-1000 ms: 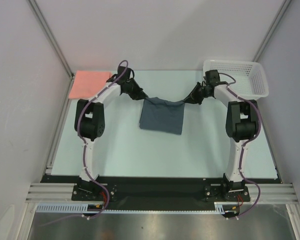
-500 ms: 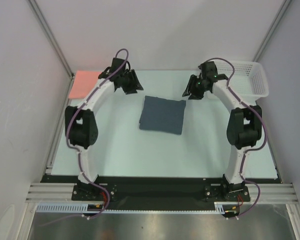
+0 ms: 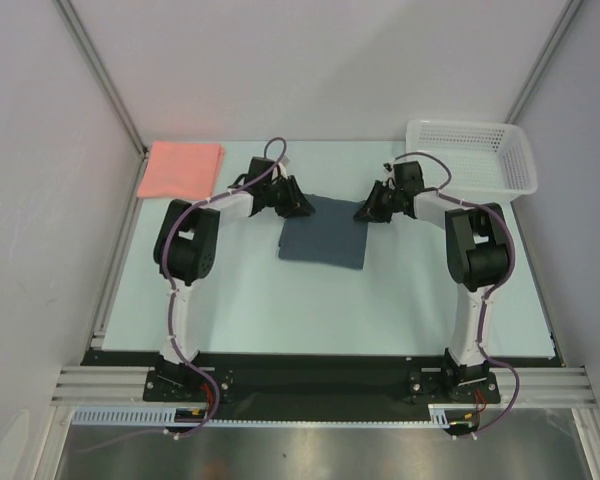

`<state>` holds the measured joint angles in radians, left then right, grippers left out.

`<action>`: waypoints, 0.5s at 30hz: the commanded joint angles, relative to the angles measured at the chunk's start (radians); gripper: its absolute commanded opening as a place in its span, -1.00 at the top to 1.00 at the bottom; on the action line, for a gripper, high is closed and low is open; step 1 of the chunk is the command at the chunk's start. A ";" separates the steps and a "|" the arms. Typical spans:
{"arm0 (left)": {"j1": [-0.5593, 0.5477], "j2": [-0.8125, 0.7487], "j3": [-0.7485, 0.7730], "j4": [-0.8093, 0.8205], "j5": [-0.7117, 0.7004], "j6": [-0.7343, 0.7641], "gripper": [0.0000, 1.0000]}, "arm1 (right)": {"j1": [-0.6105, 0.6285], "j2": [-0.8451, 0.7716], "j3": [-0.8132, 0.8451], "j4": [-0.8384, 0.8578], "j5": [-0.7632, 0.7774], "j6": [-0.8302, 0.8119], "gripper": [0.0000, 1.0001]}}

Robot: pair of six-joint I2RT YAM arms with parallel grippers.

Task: Fold and stack the t-shirts
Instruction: Fold the tshirt

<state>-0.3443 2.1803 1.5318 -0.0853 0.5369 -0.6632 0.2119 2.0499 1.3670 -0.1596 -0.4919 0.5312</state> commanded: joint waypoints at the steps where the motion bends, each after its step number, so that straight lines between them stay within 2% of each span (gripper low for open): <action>1: 0.022 0.032 0.060 0.145 0.037 0.002 0.37 | -0.035 0.035 0.006 0.144 -0.051 0.001 0.87; 8: 0.074 0.131 0.060 0.288 0.058 -0.064 0.37 | -0.083 0.110 -0.029 0.323 -0.060 0.070 0.88; 15: 0.117 0.222 0.155 0.248 0.070 -0.076 0.33 | -0.091 0.206 0.064 0.315 -0.024 0.081 0.87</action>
<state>-0.2535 2.3604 1.6180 0.1410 0.6071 -0.7345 0.1329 2.2017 1.3735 0.1307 -0.5621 0.6025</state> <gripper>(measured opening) 0.330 0.065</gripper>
